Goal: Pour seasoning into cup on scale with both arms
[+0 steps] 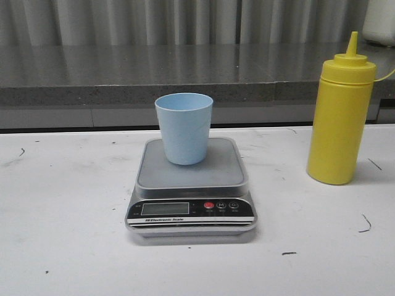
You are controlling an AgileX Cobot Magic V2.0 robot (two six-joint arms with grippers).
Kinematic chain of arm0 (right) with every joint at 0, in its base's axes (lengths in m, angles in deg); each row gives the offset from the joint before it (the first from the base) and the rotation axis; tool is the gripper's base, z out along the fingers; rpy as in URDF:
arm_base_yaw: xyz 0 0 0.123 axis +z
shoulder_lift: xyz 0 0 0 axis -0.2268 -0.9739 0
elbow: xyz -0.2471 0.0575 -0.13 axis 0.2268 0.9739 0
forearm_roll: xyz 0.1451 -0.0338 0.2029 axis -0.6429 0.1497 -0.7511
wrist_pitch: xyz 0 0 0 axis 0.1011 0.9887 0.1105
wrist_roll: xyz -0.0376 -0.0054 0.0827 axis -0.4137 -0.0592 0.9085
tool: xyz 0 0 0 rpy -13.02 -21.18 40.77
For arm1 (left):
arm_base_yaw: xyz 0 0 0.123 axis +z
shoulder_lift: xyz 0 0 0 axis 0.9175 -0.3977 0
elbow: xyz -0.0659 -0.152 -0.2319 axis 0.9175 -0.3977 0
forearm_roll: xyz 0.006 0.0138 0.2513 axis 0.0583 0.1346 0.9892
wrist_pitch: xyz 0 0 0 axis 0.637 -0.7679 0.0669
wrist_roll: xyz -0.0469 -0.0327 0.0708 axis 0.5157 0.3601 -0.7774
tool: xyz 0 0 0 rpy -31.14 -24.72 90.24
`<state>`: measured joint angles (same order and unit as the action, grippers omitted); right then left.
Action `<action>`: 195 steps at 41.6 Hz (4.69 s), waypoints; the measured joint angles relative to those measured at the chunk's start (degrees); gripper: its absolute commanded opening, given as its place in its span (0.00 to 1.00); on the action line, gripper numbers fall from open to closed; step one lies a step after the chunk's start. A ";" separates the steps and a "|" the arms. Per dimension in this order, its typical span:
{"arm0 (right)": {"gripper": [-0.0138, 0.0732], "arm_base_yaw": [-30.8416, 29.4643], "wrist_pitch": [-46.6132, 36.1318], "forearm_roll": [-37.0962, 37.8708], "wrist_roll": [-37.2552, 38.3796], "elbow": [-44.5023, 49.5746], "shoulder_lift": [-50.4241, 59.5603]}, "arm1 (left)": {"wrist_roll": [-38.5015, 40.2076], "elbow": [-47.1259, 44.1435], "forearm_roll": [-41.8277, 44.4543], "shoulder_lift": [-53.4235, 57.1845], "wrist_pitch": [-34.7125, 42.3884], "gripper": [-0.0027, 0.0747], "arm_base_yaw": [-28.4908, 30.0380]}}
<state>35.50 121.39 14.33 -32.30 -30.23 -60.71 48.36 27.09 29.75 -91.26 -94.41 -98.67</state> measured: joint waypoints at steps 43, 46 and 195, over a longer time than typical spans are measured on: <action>0.02 0.00 -0.27 0.14 -0.13 0.00 0.06 | -6.58 0.00 -5.00 0.00 0.00 0.10 0.00; 0.02 0.00 -0.27 0.14 -0.13 0.00 0.06 | -6.85 0.00 -5.40 0.00 0.00 0.01 0.00; 0.02 0.00 0.72 0.27 -0.13 0.00 0.06 | -3.03 -41.73 -3.25 29.37 43.23 0.01 28.85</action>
<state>35.50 122.10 14.60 -32.43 -30.23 -60.65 45.33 -14.64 26.50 -61.89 -51.18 -69.82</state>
